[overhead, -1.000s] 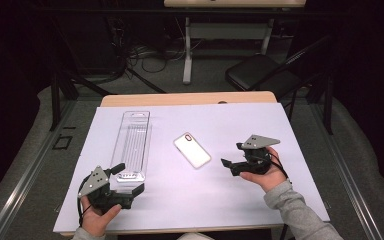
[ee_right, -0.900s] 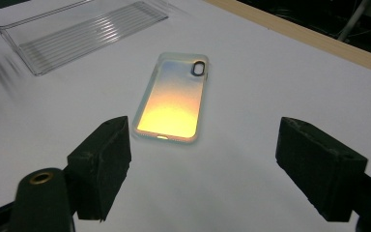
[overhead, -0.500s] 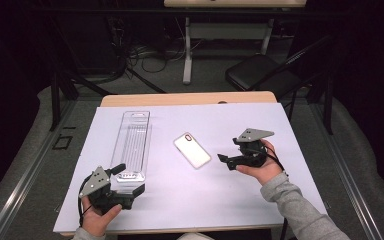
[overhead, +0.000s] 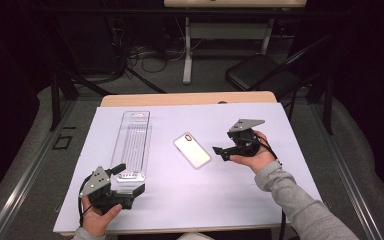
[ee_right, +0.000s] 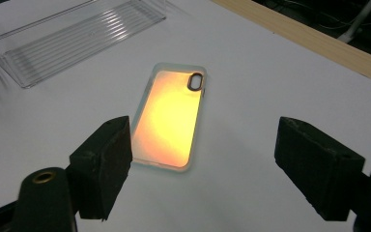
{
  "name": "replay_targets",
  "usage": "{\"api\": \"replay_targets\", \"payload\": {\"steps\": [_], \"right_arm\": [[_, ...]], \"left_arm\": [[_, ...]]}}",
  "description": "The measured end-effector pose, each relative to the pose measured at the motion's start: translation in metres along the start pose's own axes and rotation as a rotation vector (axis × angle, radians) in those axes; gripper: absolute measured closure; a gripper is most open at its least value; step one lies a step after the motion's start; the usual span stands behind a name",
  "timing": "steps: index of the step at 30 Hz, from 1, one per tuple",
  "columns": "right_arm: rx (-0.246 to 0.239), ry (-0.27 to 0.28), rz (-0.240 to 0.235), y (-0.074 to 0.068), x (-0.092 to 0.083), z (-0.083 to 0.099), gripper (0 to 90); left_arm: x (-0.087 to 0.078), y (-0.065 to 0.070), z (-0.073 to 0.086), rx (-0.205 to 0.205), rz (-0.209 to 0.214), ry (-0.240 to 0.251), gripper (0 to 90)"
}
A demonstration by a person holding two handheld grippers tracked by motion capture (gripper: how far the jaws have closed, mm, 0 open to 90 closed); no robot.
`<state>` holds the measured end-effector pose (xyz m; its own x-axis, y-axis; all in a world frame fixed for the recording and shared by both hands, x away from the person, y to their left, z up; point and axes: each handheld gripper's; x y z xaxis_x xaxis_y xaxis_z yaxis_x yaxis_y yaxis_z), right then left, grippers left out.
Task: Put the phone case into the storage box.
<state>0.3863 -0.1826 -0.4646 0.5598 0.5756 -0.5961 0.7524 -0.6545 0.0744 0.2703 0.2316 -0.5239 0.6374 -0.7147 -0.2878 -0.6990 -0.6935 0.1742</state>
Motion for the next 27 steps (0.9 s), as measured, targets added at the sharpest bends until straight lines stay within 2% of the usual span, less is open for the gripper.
{"api": "replay_targets", "payload": {"steps": [8,12,27], "right_arm": [[0.014,-0.030,-0.009,0.007,0.011,-0.016,20.3],[0.007,-0.038,-0.004,0.009,0.015,-0.022,20.3],[0.022,-0.069,0.011,0.017,0.035,-0.034,21.5]], "left_arm": [[0.000,-0.001,0.000,-0.001,-0.011,-0.004,0.3],[0.000,-0.001,0.000,-0.002,-0.012,-0.005,0.4],[0.000,-0.001,0.001,-0.003,-0.013,-0.010,0.4]]}}
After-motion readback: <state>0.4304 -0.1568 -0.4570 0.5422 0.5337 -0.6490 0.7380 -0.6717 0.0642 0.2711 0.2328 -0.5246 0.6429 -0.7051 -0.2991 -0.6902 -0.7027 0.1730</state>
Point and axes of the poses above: each handheld gripper's, and its own axes: x roughly forward along the jaws, z roughly out of its underside, y roughly to its right, and after that the axes turned 5 degrees about -x, right-handed
